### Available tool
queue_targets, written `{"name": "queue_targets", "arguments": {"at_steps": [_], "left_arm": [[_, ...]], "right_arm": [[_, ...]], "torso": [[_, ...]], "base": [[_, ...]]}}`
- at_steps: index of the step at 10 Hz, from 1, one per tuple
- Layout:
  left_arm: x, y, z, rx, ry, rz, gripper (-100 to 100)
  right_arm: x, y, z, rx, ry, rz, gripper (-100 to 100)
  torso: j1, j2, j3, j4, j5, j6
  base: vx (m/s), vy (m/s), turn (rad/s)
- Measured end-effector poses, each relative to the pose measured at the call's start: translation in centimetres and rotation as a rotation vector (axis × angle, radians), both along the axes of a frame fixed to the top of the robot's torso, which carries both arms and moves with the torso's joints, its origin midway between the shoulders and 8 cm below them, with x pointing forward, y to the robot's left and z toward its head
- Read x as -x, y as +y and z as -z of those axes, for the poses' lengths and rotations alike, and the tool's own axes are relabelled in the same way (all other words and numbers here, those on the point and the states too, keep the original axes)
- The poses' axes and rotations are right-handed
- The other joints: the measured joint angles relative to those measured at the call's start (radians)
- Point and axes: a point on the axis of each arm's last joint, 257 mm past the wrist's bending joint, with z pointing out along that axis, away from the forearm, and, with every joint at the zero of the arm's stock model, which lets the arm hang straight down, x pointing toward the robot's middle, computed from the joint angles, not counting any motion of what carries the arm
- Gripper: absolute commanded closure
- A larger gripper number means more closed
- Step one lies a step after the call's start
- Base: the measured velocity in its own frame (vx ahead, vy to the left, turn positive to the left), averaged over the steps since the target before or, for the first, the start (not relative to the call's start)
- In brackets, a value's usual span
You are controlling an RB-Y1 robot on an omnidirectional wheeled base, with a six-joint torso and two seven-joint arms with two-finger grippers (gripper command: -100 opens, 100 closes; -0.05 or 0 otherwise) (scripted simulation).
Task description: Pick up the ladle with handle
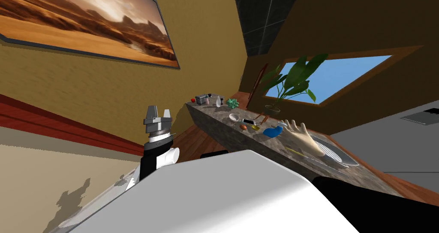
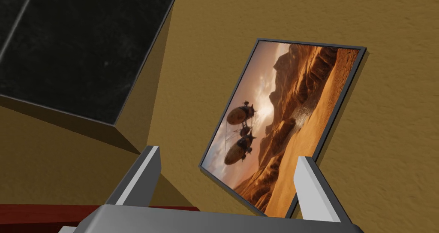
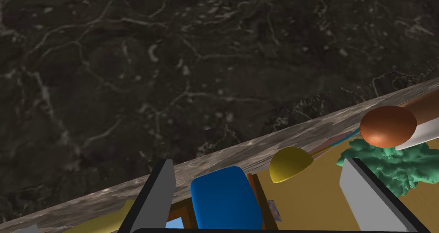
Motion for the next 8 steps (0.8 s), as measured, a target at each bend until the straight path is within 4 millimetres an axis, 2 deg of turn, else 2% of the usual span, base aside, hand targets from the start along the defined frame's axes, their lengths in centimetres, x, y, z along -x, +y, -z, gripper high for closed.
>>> {"name": "queue_targets", "arguments": {"at_steps": [4, 7, 8], "left_arm": [[0.0, 0.0, 0.0, 0.0, 0.0, 0.0, 0], [0.0, 0.0, 0.0, 0.0, 0.0, 0.0, 0], [0.0, 0.0, 0.0, 0.0, 0.0, 0.0, 0]], "right_arm": [[7.2, -1.5, 1.5, 0.033, 0.175, 0.03, -100], [11.4, -2.6, 1.6, 0.054, 0.286, 0.046, -100], [13.7, -3.1, 1.3, 0.061, 0.336, 0.054, -100]], "torso": [[0.0, -0.002, -0.001, 0.0, 0.0, 0.0], [0.0, -0.001, 0.0, 0.0, 0.0, 0.001], [0.0, -0.001, -0.001, 0.0, 0.0, 0.0]], "base": [[0.086, 0.017, 0.263], [0.08, 0.009, 0.312], [0.144, 0.003, 0.347]]}}
